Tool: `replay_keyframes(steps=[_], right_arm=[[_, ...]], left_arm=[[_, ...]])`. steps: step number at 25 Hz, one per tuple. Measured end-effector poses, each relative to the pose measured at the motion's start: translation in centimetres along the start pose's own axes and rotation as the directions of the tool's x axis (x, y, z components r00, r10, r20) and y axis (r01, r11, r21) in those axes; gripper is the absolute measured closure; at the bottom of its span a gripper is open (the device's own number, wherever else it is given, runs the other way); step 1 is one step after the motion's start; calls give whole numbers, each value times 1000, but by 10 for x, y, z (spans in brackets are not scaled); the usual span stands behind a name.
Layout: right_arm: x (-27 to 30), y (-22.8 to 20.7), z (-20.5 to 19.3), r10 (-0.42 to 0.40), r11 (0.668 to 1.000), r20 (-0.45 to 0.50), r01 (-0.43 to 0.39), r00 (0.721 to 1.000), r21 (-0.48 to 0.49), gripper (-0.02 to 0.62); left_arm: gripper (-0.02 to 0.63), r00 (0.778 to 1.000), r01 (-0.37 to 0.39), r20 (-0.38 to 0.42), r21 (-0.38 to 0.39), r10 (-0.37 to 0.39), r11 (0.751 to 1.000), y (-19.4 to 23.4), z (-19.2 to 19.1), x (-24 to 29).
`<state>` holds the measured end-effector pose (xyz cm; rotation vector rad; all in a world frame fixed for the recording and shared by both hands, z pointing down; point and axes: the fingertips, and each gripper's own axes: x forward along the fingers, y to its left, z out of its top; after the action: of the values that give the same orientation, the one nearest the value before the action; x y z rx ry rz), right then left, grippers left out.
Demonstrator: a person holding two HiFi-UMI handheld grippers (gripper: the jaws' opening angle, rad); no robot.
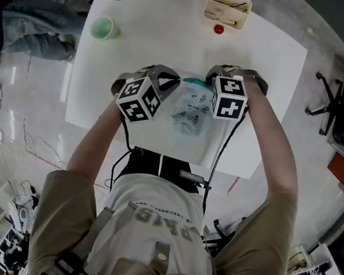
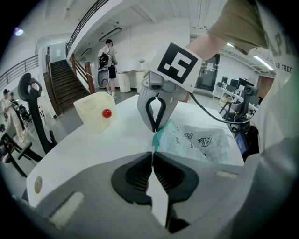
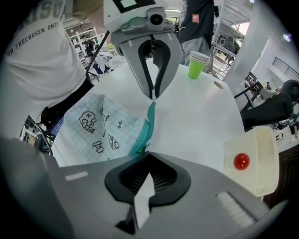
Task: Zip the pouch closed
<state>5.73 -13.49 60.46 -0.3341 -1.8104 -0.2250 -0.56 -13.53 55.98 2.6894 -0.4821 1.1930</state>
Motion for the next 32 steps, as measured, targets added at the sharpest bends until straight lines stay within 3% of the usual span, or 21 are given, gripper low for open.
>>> replay_keyframes(steps=[32], right_arm=[[-6,12,-15,18,999,-21,-18,1000,29,595]], left_arm=[[584,1000,20,-5,-9,-20,1000,-4,-2,-5]])
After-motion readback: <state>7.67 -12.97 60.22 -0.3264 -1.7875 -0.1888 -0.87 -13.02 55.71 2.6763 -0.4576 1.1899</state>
